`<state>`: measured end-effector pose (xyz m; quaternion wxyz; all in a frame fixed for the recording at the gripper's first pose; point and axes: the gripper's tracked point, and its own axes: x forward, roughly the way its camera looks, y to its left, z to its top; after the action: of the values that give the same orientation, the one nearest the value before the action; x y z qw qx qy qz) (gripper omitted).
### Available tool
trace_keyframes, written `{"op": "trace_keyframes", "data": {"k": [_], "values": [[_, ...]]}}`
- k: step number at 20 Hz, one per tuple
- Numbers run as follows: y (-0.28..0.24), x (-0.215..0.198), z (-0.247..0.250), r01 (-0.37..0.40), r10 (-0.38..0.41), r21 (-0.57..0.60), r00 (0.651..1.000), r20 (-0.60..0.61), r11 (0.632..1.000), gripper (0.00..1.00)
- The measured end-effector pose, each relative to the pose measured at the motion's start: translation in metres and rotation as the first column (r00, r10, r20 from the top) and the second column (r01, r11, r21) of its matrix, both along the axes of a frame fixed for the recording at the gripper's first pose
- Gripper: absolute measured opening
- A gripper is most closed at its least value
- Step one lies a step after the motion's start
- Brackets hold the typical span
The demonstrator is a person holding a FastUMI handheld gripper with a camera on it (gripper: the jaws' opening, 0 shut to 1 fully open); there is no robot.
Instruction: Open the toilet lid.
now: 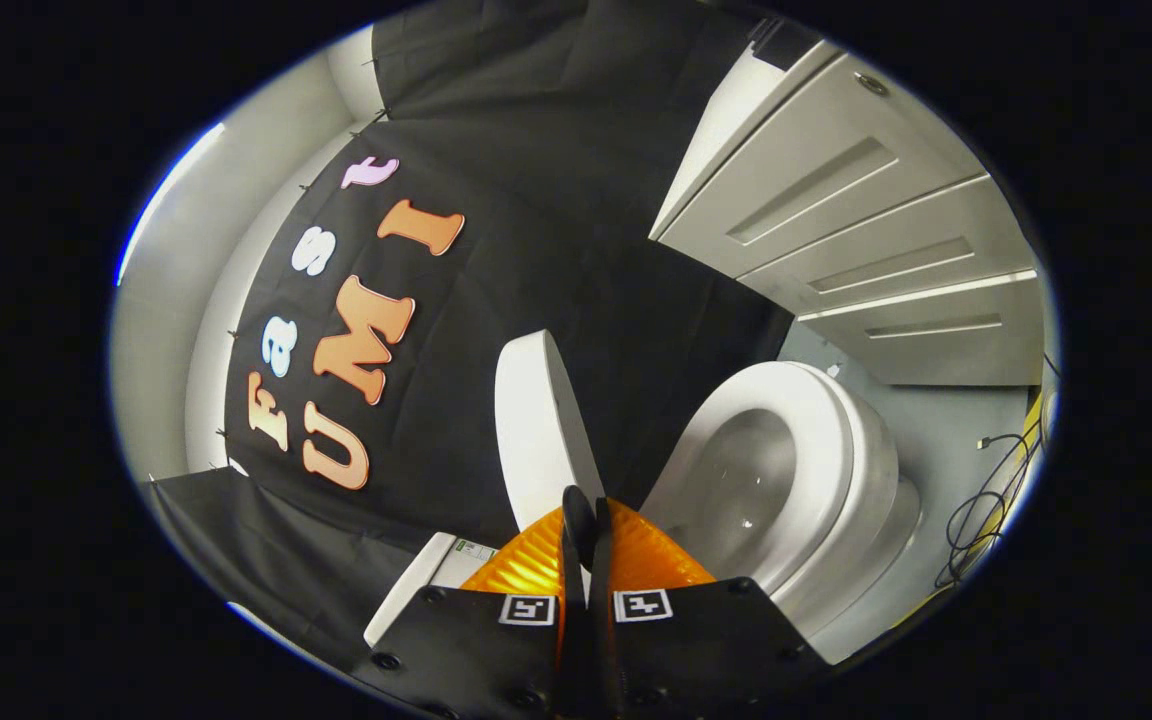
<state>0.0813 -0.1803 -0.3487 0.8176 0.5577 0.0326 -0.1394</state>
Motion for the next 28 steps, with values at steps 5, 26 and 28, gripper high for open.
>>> {"op": "trace_keyframes", "data": {"k": [5, 26, 28], "values": [[0.010, 0.008, 0.021, -0.002, 0.001, -0.071, 1.000, -0.003, 0.997, 0.08], [0.104, 0.062, 0.098, -0.059, 0.038, -0.415, 0.998, -0.057, 0.908, 0.08], [0.117, 0.066, 0.103, -0.064, 0.043, -0.429, 0.997, -0.059, 0.901, 0.08]]}}
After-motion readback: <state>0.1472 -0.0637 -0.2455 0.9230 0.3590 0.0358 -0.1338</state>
